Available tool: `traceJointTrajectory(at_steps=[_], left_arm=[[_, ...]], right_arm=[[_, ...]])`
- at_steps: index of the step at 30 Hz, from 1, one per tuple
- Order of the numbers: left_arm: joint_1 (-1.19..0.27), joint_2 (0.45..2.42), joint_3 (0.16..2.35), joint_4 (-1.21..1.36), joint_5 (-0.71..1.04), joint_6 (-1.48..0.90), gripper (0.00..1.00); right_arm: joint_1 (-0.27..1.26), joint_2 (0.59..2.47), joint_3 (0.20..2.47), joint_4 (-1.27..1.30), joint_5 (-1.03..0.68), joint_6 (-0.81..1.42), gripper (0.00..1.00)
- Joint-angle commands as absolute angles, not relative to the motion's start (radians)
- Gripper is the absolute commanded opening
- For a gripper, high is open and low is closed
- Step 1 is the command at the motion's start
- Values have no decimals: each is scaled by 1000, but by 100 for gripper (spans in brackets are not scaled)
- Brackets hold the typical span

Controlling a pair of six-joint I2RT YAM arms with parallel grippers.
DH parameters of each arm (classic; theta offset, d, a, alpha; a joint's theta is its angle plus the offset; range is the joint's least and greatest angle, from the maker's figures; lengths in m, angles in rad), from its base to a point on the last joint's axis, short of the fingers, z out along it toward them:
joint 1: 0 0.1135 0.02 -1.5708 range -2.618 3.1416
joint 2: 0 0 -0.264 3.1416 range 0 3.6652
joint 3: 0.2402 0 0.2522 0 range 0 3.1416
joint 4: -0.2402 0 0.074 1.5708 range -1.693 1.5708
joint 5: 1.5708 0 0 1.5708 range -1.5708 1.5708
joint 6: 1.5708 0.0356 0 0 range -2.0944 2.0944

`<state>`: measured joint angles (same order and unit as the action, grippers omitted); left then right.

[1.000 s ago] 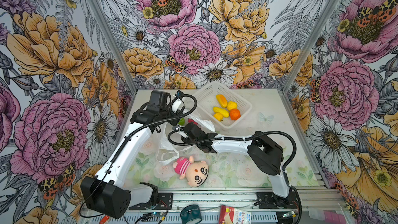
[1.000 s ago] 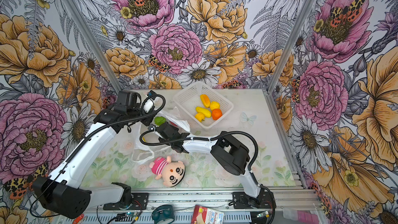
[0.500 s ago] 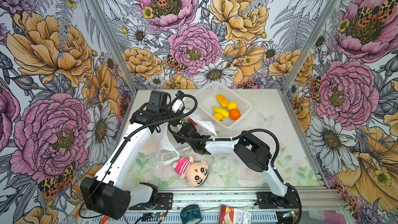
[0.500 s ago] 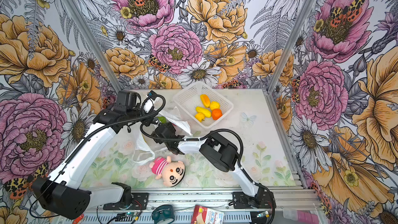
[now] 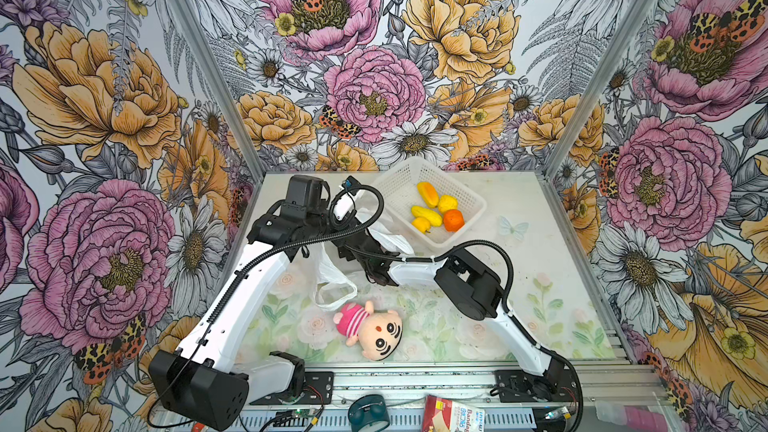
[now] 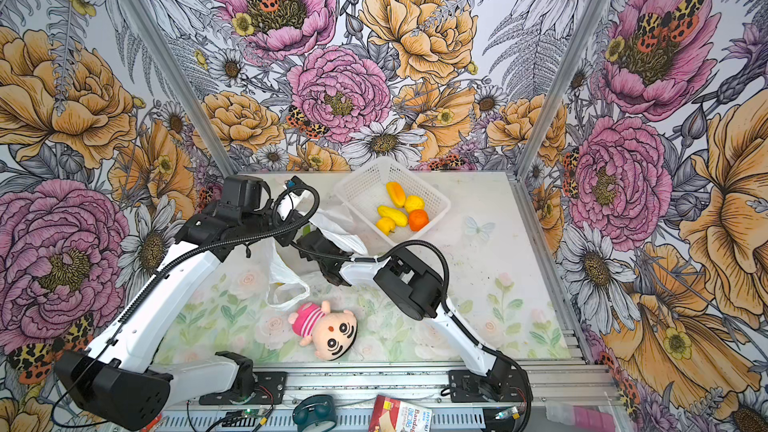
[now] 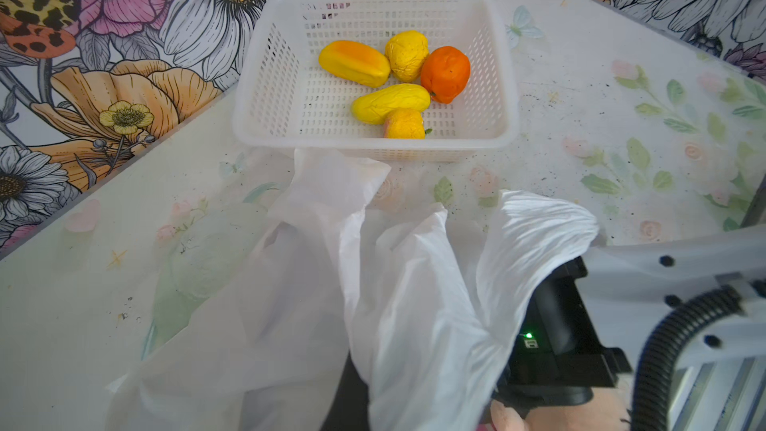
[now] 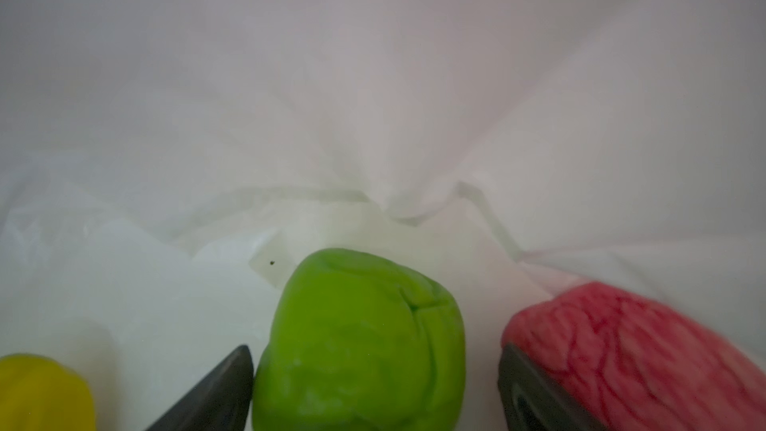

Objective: Untie the knot of the plastic bag and take out the fruit
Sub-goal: 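Lower the right gripper into the bag onto the green fruit, then close the right gripper on the green fruit, then lift the green fruit out of the bag over the basket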

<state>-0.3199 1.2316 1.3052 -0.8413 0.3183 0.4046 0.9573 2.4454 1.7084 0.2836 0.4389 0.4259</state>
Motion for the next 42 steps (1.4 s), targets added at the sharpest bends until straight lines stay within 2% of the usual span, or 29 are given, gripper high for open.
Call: traceJointTrajectory(at_steps=[1, 9, 18, 22, 28, 36, 42], left_arm=[[-340, 1201, 1319, -835, 390, 436, 0], [-315, 1224, 1316, -836, 312, 410, 0], [-271, 1259, 1322, -835, 263, 368, 0], [-270, 1259, 1319, -836, 260, 367, 0], [-271, 1260, 1317, -836, 255, 364, 0], [-270, 1259, 1315, -835, 251, 362, 0], [-272, 1259, 1315, -836, 250, 360, 0]], right_arm=[[951, 2510, 1776, 248, 430, 453, 88], [942, 2469, 1732, 253, 389, 444, 61], [967, 2222, 1429, 453, 248, 349, 41], [986, 2079, 1234, 609, 177, 275, 38], [1021, 1905, 1085, 718, 113, 230, 33], [1137, 1570, 857, 815, 176, 26, 28], [1135, 1268, 637, 926, 251, -39, 28]])
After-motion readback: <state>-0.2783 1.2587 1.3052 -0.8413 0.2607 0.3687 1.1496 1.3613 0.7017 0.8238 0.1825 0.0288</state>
